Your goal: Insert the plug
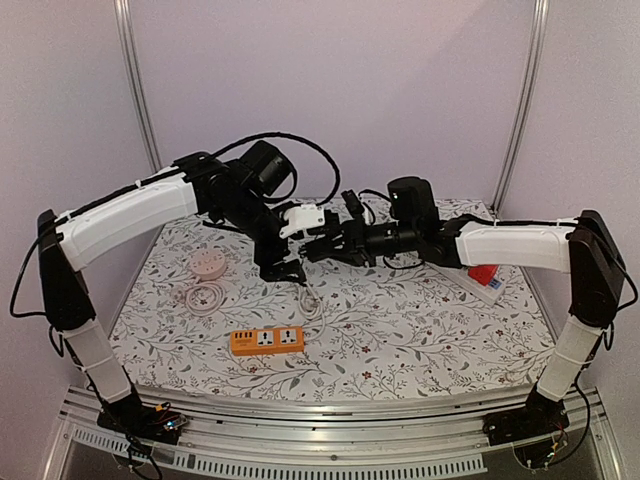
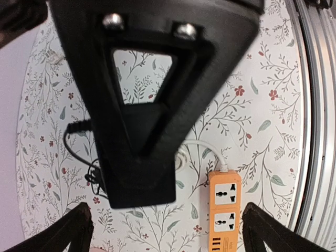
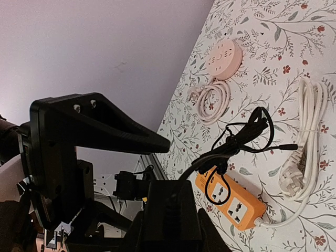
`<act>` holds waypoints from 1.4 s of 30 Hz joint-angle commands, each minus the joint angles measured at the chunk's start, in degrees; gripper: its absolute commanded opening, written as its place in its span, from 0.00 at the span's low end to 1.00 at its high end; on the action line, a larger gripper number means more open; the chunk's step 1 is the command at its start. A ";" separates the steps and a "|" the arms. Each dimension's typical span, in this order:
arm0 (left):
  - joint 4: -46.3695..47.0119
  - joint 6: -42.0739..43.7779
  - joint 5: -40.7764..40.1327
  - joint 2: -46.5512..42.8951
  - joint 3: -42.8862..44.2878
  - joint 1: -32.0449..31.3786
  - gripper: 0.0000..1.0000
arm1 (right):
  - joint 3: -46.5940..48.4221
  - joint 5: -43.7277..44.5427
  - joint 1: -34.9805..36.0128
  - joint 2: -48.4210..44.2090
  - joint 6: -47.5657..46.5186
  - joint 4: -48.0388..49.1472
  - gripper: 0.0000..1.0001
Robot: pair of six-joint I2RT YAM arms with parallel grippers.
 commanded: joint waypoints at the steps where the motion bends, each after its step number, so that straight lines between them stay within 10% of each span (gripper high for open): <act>1: -5.01 2.09 2.87 -5.10 -3.47 2.56 1.00 | 0.82 1.38 -3.79 -2.93 -6.37 -7.91 0.00; 9: 8.71 5.22 -3.12 -14.27 -35.75 7.93 0.99 | 17.42 43.03 -6.10 -7.26 -32.24 -55.79 0.00; 16: 14.06 5.17 -3.93 -10.23 -42.11 7.98 0.99 | 18.50 58.31 -6.12 -9.19 -36.18 -66.71 0.00; 24: 14.76 7.18 1.35 -6.40 -43.29 7.81 0.98 | 13.90 48.19 -6.23 -10.54 -37.69 -63.93 0.00; 35: 14.98 9.41 2.50 -4.03 -42.78 3.99 0.38 | 6.80 42.21 -6.24 -13.49 -44.04 -57.90 0.00; 42: 17.12 10.84 2.32 0.68 -39.02 -1.43 0.34 | -4.66 30.33 -2.28 -15.66 -56.19 -45.98 0.00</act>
